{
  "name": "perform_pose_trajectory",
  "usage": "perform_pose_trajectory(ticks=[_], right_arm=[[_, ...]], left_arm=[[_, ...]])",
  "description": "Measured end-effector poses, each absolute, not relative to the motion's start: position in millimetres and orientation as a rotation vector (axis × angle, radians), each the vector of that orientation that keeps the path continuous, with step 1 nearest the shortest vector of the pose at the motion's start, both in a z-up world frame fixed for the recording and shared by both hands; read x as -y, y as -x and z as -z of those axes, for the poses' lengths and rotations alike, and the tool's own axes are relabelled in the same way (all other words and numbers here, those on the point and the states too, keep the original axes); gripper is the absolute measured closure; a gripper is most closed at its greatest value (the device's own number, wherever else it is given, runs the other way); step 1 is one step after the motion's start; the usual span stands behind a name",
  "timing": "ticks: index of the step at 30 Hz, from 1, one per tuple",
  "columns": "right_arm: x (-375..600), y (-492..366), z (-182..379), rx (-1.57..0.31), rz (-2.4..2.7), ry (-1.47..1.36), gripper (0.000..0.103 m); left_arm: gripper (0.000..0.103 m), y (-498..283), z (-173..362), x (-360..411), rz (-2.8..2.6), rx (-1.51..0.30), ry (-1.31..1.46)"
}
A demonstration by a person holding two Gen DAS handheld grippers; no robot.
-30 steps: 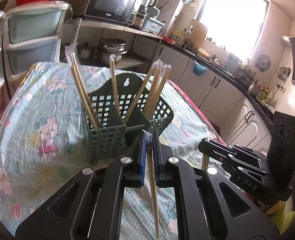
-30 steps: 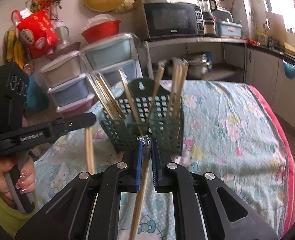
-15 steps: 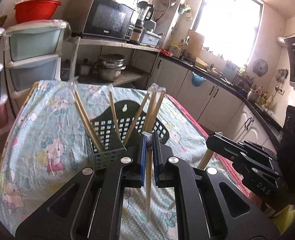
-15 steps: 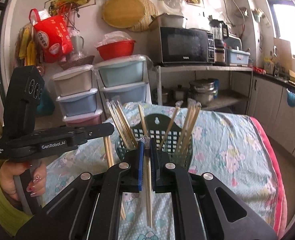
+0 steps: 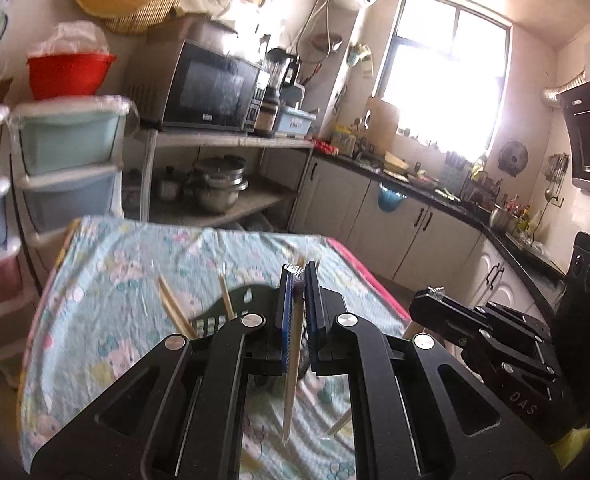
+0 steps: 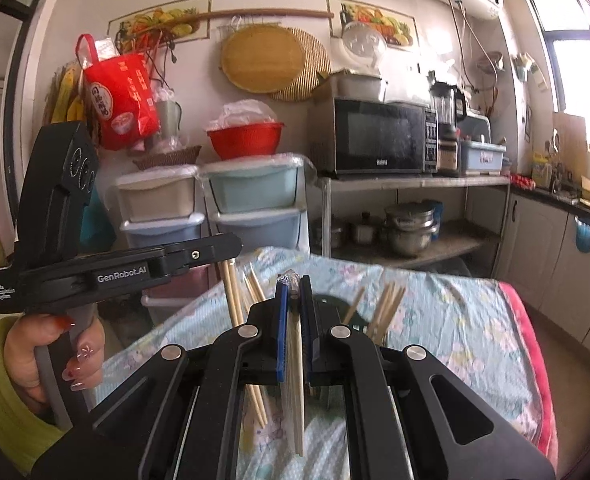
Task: Organize utensils
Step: 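Lift the chopsticks upright and carry them over the green caddy with both grippers, then lower the chopsticks into the caddy slots and open both grippers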
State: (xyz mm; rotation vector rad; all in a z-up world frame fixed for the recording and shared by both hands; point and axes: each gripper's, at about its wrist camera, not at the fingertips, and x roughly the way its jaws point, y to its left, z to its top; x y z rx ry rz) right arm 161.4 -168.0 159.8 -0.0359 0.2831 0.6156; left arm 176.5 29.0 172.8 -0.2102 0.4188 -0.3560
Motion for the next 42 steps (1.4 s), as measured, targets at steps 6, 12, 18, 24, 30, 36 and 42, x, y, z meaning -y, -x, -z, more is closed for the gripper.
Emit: perform_pose_trajectory(ticks=[6, 12, 18, 24, 30, 36, 42], right_arm=[[166, -162, -191, -0.193, -0.616, 0.024, 0.097], [163, -167, -215, -0.128, -0.610, 0.012, 0.097], [160, -176, -234, -0.066, -0.607, -0.002, 0.097], [162, -183, -243, -0.019, -0.597, -0.004, 0.097], [167, -194, -244, 0.011, -0.568, -0.009, 0.097], [169, -212, -226, -0.022, -0.544, -0.019, 0.097], [171, -236, -203, -0.084, -0.506, -0.039, 0.097]], left_arm=[[0.099, -183, -203, -32, 0.339, -0.348, 0.204], [0.099, -191, -221, -37, 0.307, -0.299, 0.201], [0.099, -198, -228, -44, 0.267, -0.267, 0.199], [0.099, -206, -233, -53, 0.230, -0.231, 0.203], [0.099, -220, -229, -62, 0.192, -0.228, 0.221], [0.099, -226, -211, -65, 0.176, -0.228, 0.226], [0.099, -233, -190, -62, 0.175, -0.262, 0.235]])
